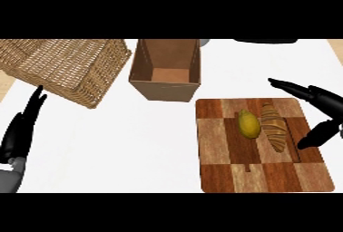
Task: Pick the lemon from the cutting board and place it in the cardboard box
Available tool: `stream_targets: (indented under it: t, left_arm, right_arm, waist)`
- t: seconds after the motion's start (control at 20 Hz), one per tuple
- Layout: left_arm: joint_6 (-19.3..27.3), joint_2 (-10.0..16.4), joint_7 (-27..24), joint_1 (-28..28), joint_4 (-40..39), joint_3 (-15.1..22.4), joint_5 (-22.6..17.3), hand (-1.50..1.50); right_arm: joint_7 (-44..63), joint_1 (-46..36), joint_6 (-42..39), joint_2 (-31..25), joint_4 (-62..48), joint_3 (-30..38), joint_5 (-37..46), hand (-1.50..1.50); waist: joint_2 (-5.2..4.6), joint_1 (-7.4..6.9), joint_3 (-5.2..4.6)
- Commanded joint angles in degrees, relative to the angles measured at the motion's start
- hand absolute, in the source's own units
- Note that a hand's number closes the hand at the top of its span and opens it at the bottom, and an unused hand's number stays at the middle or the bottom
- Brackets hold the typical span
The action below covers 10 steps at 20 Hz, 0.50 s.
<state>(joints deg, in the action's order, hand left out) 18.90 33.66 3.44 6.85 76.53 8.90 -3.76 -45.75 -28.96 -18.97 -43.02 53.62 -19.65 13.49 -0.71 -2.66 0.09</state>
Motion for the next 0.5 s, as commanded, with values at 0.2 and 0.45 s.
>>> stream_targets:
  t: [0.2,0.45]
  left_arm:
    - [-0.09,-1.90,-1.56,0.11,-2.50,-0.74,1.07,0.00]
    - [-0.23,-3.72,-2.72,1.07,-5.83,-2.23,2.47,0.00]
  right_arm:
    - [2.95,-12.21,-5.04,1.90,-6.23,-9.63,14.33,-1.50]
    - [4.42,-14.30,-8.59,5.52,-8.76,-10.36,17.72,-1.50]
  waist:
    - [0.35,0.76,-0.10]
    - [0.54,2.19,-0.11]
